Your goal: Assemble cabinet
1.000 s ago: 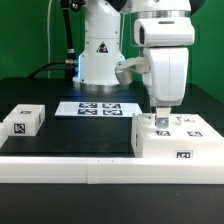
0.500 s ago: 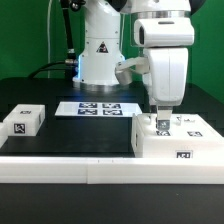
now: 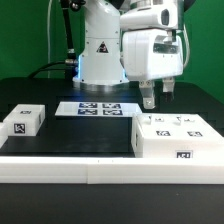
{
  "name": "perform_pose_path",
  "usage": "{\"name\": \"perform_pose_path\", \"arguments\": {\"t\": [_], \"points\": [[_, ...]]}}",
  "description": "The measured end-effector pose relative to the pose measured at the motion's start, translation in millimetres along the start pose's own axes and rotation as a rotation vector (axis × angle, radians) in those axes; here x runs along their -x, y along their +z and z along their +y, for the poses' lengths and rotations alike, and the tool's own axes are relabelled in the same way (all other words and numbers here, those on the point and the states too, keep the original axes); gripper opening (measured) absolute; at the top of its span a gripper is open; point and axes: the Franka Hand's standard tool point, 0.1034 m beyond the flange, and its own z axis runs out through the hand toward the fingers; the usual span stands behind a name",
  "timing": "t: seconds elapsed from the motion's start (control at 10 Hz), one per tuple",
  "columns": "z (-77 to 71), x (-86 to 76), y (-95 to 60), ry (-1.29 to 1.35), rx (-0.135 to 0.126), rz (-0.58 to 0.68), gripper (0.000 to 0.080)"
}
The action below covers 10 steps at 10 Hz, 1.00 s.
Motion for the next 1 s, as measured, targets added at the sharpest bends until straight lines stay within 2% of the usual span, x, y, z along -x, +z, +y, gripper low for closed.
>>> {"name": "perform_pose_path", "arguments": {"t": [0.3, 0.5, 0.6, 0.7, 0.8, 0.9, 1.0], "points": [[1.6, 0.3, -0.2, 0.015, 0.002, 0.001, 0.0797], [1.1, -0.3, -0.1, 0.122, -0.002, 0.004, 0.0797], [0.6, -0.3, 0.1, 0.235, -0.007, 0.009, 0.0797], [0.8, 3.1, -2.9, 0.388, 0.02, 0.053, 0.0797], [-7.1, 7.3, -2.0, 0.574, 0.014, 0.063, 0.0797], [-13.1, 10.5, 0.7, 0.743, -0.003, 0.06, 0.0797], [-17.4, 8.1, 2.0, 0.834, -0.011, 0.061, 0.0797]]}}
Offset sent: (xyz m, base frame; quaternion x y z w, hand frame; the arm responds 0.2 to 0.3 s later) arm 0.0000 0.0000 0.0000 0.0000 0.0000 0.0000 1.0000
